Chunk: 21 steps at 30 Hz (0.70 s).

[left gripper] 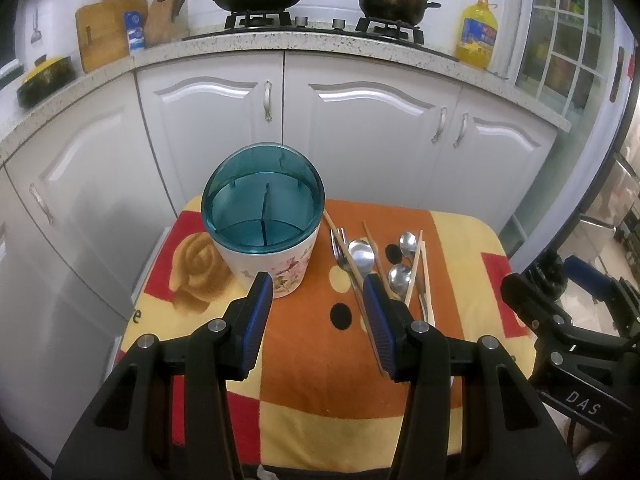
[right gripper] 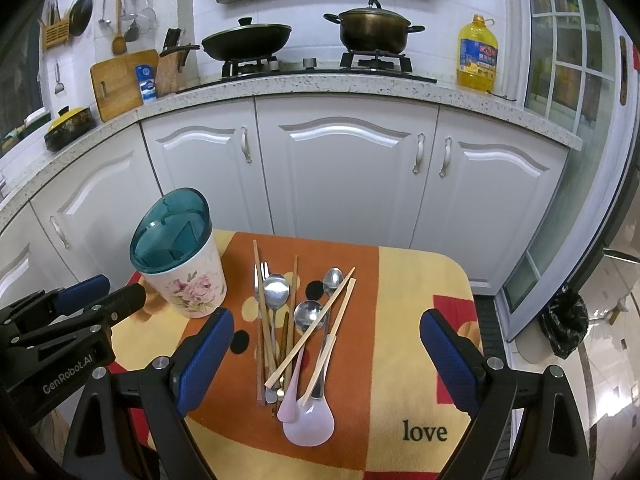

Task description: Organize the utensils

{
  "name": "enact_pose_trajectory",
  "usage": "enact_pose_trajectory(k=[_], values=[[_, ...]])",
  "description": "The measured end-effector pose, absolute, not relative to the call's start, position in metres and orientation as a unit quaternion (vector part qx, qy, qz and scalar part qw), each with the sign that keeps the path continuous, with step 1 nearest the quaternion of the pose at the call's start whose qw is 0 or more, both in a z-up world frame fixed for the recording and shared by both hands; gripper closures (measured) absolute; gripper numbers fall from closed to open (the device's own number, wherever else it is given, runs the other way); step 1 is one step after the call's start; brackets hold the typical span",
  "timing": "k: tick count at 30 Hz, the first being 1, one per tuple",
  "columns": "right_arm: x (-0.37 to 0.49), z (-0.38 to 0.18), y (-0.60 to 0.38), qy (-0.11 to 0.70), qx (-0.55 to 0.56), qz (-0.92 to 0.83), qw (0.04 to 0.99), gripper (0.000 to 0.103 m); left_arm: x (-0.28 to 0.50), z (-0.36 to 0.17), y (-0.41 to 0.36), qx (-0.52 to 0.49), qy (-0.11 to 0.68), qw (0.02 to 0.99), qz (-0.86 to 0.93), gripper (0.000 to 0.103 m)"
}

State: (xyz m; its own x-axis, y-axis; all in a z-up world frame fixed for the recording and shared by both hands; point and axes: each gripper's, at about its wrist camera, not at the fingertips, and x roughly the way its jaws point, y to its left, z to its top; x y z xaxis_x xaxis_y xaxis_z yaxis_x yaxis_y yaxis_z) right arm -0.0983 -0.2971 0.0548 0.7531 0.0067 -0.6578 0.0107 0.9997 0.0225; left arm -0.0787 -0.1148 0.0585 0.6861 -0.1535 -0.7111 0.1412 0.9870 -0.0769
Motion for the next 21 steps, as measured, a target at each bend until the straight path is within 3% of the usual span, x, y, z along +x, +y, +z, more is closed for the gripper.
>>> enact_pose_trajectory(k=[21], values=[[-0.0899,0.0473,-0.2956,0.365,0.009,0.004,0.931,0.009,-0.0706,0.0519,-0.1138,-0.009,0.398,0.914,-0.078,0.057]])
